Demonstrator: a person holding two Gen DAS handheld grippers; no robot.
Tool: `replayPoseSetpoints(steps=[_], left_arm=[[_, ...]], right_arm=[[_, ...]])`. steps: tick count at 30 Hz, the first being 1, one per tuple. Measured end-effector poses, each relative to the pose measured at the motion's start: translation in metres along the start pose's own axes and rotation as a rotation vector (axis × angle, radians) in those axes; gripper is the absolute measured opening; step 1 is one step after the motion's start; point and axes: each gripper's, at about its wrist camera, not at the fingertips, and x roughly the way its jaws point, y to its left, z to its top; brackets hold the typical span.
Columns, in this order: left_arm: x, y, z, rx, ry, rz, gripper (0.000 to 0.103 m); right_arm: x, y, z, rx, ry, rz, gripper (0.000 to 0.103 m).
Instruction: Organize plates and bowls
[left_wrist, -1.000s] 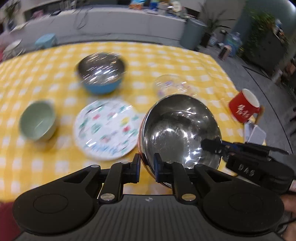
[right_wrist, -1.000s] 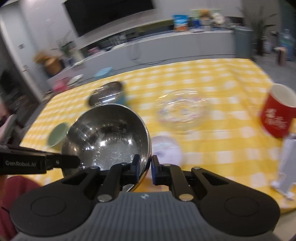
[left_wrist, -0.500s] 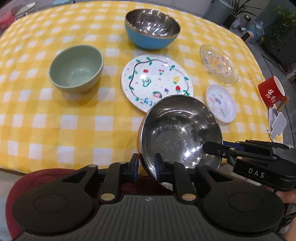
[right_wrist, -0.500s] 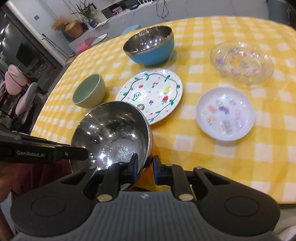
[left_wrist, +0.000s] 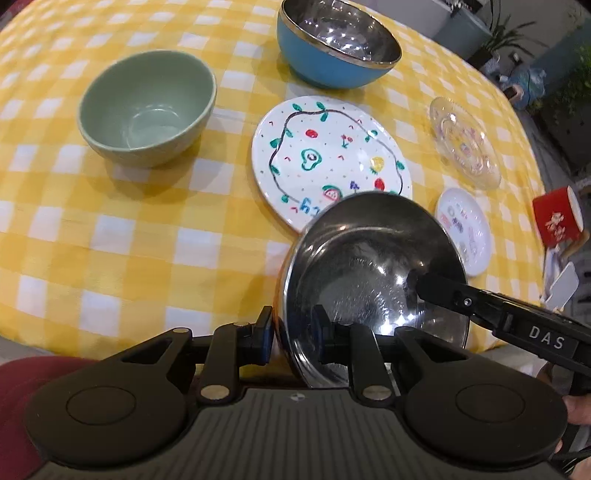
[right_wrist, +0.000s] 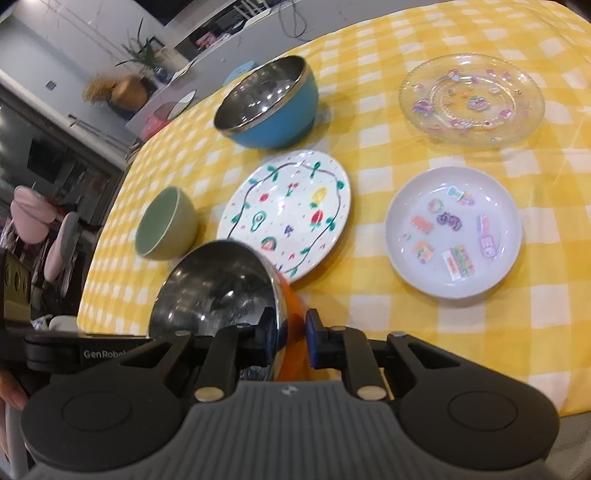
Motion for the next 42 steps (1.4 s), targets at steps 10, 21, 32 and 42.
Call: replayPoseSetpoints(steps=[10,21,32,42], left_arm=[[0.008,0.005,0.012,-0.093,-0.022,-0.067,0.024],[0.014,-0.009,0.026,-0.064,-0.116,-0.009,0.028],[-0.017,0.009,0.009,-0.059,-0.238,-0.054,0.028],[-0.013,0.036,0.014,-0.169,-0.128,-0.314,0.036]], right_arm=[[0.008,0.0,0.008,-0.005,-0.066,-0.046,0.009],[0.021,0.007,0.013,-0.061,-0.114,-0.111,0.008],[0.012,0.005,0.006,-0.047,-0.11,-0.054,0.009],[-0.003,0.014,-0.017,-0.178,-0.063,-0.135,0.009]])
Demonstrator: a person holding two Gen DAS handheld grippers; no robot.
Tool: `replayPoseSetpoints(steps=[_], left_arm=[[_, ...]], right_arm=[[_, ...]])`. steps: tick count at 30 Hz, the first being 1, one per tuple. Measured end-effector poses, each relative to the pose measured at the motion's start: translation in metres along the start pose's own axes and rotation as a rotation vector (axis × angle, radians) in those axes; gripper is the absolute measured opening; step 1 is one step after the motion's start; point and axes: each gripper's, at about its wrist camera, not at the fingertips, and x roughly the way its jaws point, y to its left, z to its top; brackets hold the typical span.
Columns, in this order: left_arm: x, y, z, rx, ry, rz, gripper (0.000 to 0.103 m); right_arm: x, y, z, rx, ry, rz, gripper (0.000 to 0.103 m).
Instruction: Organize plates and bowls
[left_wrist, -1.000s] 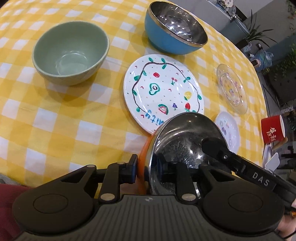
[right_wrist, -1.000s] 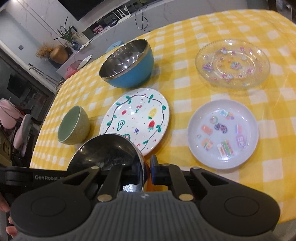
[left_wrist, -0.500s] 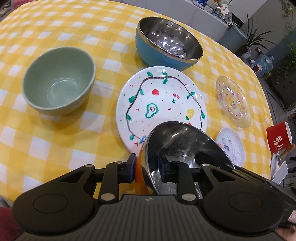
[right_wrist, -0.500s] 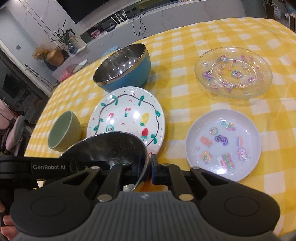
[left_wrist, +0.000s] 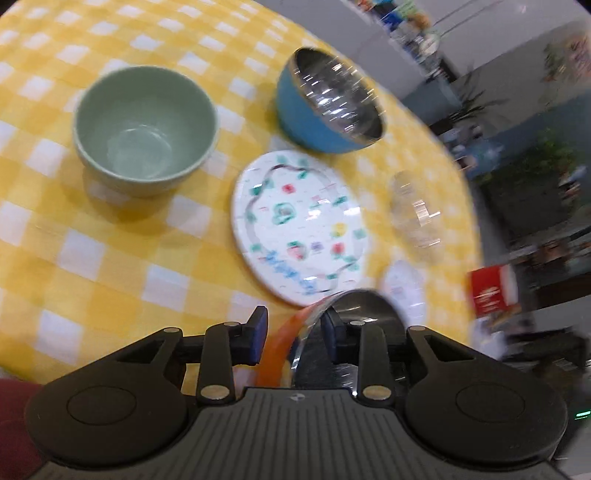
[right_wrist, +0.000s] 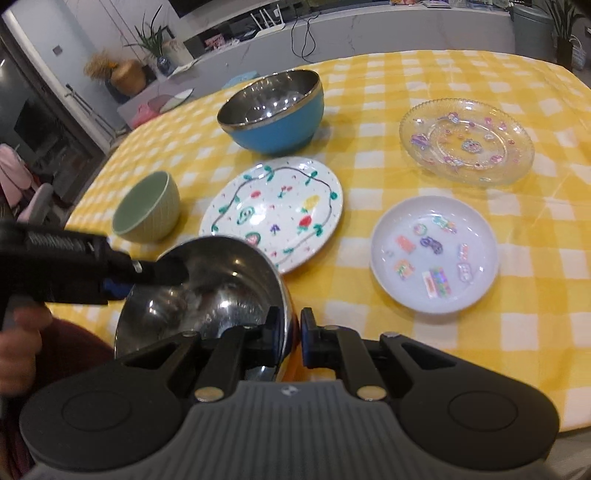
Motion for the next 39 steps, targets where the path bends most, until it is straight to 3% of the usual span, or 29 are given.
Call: replayPoseSetpoints(steps=[2,4,6,7,8,11,13,15,16,22,30,31,35,37,39], left_arm=[[-0.012,0.002,0.002,-0.018,-0.053,-0.05,0.036],[-0.017,0.0,0.007,0.003,-0.105,0.041,0.036],[-0.003,0.0,0.013,-0.007,-0.068,0.159,0.033],[0.007,0.001,0.016,-0.017,-0.036,0.186,0.023],[0.018,0.0,0.017,-0.017,0.001,0.207,0.017],[0.035,-0.014,0.015,0.035,0.016,0.228,0.015],[0.046,-0.021,0.014,0.045,0.029,0.235,0.01],[0.056,-0.024,0.011,0.044,0.073,0.185,0.008],[0.06,-0.025,0.01,0.027,0.095,0.16,0.0],[0.074,-0.014,0.017,-0.068,0.116,0.123,0.001],[0.073,-0.025,0.017,0.0,0.08,0.145,0.001],[0.069,-0.027,0.016,0.017,0.073,0.155,0.003],[0.032,-0.04,0.002,0.153,-0.016,0.113,0.04],[0.012,-0.043,-0.006,0.197,-0.069,0.092,0.044],[-0.001,-0.044,-0.011,0.234,-0.069,0.086,0.05]], right_arm=[[-0.003,-0.006,-0.001,0.005,0.002,-0.021,0.007],[-0.007,-0.013,0.0,0.014,-0.002,-0.033,0.007],[-0.012,-0.016,0.001,0.021,-0.006,-0.039,0.006],[-0.013,-0.018,0.001,0.026,-0.008,-0.04,0.006],[-0.013,-0.019,0.001,0.03,-0.006,-0.036,0.006],[-0.012,-0.017,0.0,0.022,-0.01,-0.047,0.006],[-0.011,-0.015,0.0,0.016,-0.012,-0.052,0.006],[-0.011,-0.016,0.0,0.021,-0.013,-0.047,0.006],[-0.011,-0.017,0.0,0.026,-0.013,-0.045,0.006],[-0.012,-0.017,0.0,0.031,-0.017,-0.039,0.007],[-0.011,-0.016,-0.001,0.041,-0.021,-0.029,0.007],[-0.01,-0.016,-0.001,0.042,-0.021,-0.027,0.007],[-0.009,-0.013,0.0,0.026,0.01,-0.018,0.014],[-0.008,-0.012,-0.001,0.022,0.016,-0.018,0.018],[-0.007,-0.009,-0.002,0.005,0.034,-0.029,0.02]])
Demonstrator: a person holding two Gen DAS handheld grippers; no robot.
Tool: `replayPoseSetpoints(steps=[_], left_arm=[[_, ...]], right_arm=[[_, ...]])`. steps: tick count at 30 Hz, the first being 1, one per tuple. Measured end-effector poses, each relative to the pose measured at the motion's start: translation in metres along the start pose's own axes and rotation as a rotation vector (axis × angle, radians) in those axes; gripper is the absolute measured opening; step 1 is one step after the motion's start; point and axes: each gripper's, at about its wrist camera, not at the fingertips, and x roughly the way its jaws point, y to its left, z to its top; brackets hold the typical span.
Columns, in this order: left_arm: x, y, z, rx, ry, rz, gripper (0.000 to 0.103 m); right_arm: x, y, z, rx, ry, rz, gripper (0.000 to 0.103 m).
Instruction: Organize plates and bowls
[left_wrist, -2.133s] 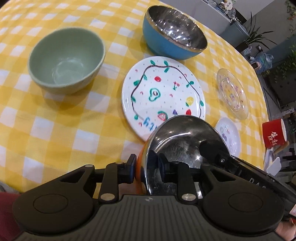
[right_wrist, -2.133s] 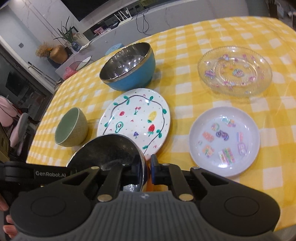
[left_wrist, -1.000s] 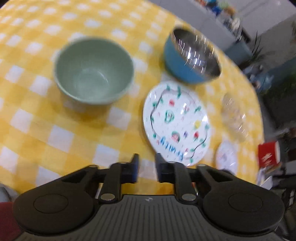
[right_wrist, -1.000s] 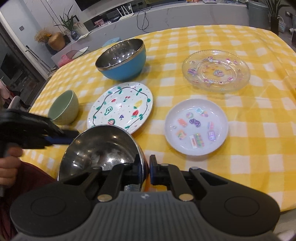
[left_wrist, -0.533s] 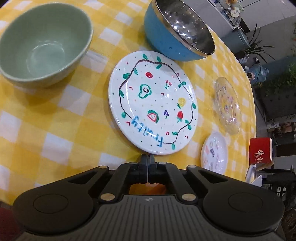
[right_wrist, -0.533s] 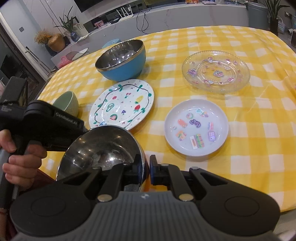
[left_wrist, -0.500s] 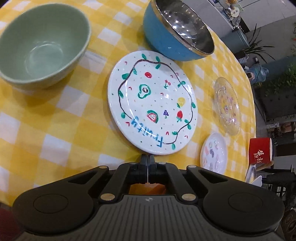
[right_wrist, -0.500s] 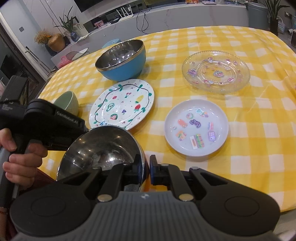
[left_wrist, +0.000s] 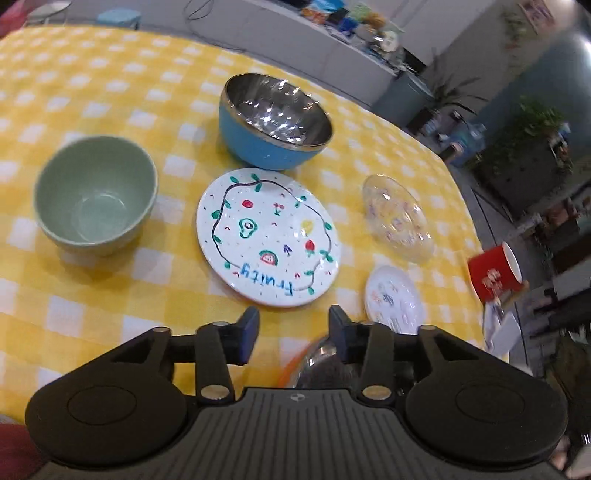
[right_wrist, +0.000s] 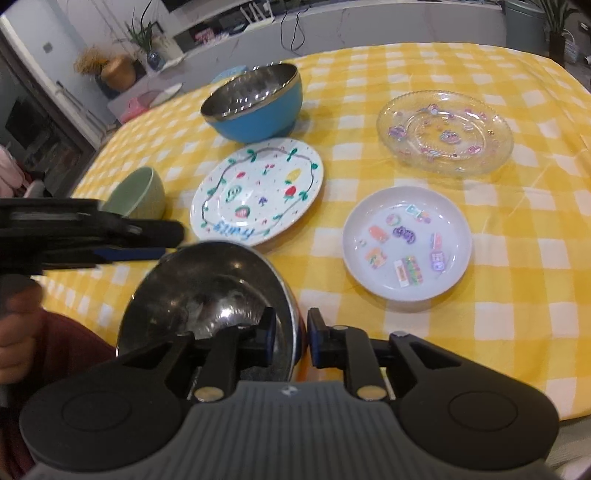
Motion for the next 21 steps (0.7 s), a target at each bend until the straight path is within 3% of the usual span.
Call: replayPoseSetpoints(steps=[3,5,7,9,11,13,16,21], left_arm=[[-0.005,-0.004,-0.005,0.036,0.028,-0.014,0.054],[0.0,-0.008,-0.009,0.081,0.071,-0.001,0.054],[0.01,-0.01,-0.012,0.111,0.117,0.012,0.053],[0.015,-0.009,-0.017,0.123,0.142,0.028,0.04],[0.014,-0.01,-0.019,0.143,0.119,0.053,0.026],[0.014,-0.009,-0.018,0.154,0.101,0.074,0.018],[0.016,-0.002,-0.016,0.132,0.093,0.124,0.01],[0.01,0.009,-0.011,0.1,0.03,0.194,0.01]], right_arm=[[-0.001,0.003,0.0,-0.012,0.033,0.021,0.035],[-0.001,0.006,-0.001,-0.032,0.046,0.026,0.038],[0.001,0.008,-0.001,-0.045,0.043,0.01,0.034],[0.005,0.008,-0.002,-0.056,0.032,-0.026,0.013],[0.007,0.006,-0.001,-0.036,0.02,-0.029,0.012],[0.011,0.005,0.002,-0.004,0.003,-0.012,0.012],[0.017,0.009,0.008,0.023,-0.011,0.01,0.012],[0.03,0.021,0.019,0.037,-0.018,0.041,0.012]])
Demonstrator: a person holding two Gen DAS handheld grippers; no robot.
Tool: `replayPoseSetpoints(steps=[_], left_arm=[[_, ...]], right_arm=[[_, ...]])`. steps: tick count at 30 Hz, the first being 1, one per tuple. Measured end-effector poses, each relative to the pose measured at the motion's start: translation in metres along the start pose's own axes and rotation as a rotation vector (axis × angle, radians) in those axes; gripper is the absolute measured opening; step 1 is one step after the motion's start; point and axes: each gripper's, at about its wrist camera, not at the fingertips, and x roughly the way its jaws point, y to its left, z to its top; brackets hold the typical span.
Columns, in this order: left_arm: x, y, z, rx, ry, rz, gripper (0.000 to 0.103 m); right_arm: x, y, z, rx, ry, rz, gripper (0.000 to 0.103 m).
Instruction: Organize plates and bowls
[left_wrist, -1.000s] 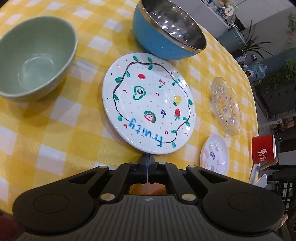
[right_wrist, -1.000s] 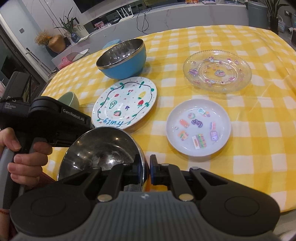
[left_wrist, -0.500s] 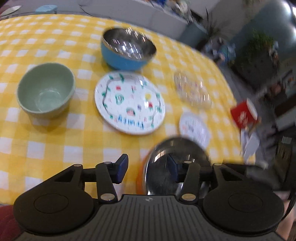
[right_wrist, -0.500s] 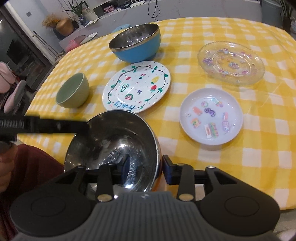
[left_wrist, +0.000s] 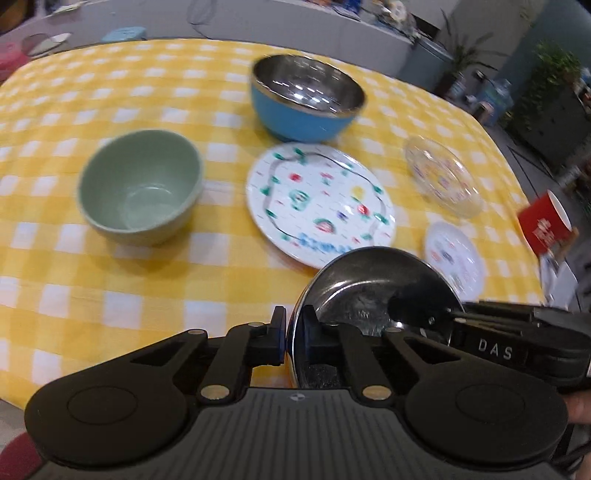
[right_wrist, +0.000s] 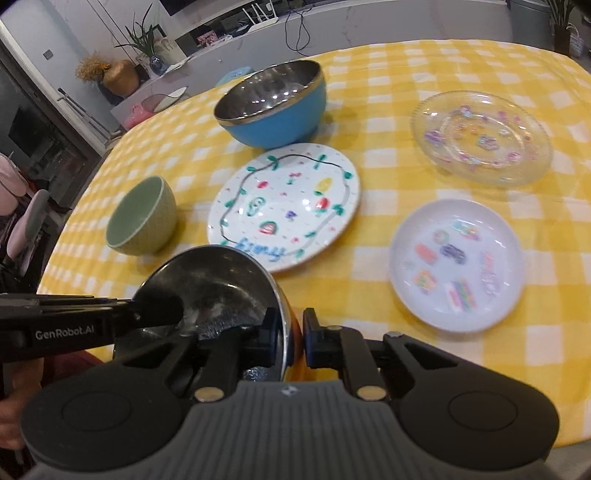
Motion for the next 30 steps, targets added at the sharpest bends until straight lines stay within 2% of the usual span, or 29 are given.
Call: replayPoseSetpoints(steps=[4,10,13,14,17,18,19,21,24,26,30], left_arm=[[-0.001,0.007,0.002,-0.034,-0.005,-0.013,0.01],[-0.003,-0.007,-0.002,0.053,-0.04,0.035,0.01],[-0.006,-0.006,-0.001,0.052,-0.061,0.035,0.011],[-0.007,-0.006,-0.001,0.054,-0.072,0.032,0.011],[-0.015,-0.009,-0.001,0.069,-0.117,0.031,0.012],[-0.018,-0.011,-0.001,0.079,-0.13,0.032,0.014],[-0.022,-0.013,-0.001,0.088,-0.145,0.036,0.02],[-0.029,-0.016,0.001,0.086,-0.172,0.053,0.028],[-0.044,-0.018,0.009,0.065,-0.207,0.055,0.034],[-0.057,-0.02,0.017,0.045,-0.25,0.055,0.046],[-0.076,-0.018,0.039,0.017,-0.31,0.063,0.056]], right_arm=[[0.003,0.002,0.001,0.017,-0.016,0.008,0.012],[0.003,0.001,0.0,0.016,-0.019,0.013,0.012],[-0.004,-0.002,-0.002,0.034,-0.036,0.011,0.027],[-0.007,-0.004,-0.003,0.046,-0.043,0.018,0.04],[-0.018,-0.006,-0.004,0.063,-0.06,0.016,0.042],[-0.023,-0.004,-0.005,0.056,-0.076,0.013,0.047],[-0.03,-0.003,-0.005,0.05,-0.094,0.009,0.051],[-0.043,-0.001,-0.005,0.043,-0.122,-0.005,0.072],[-0.065,0.003,-0.001,0.01,-0.177,-0.039,0.081],[-0.079,0.003,0.007,0.008,-0.212,-0.051,0.085],[-0.103,-0.002,0.026,0.036,-0.271,-0.031,0.09]])
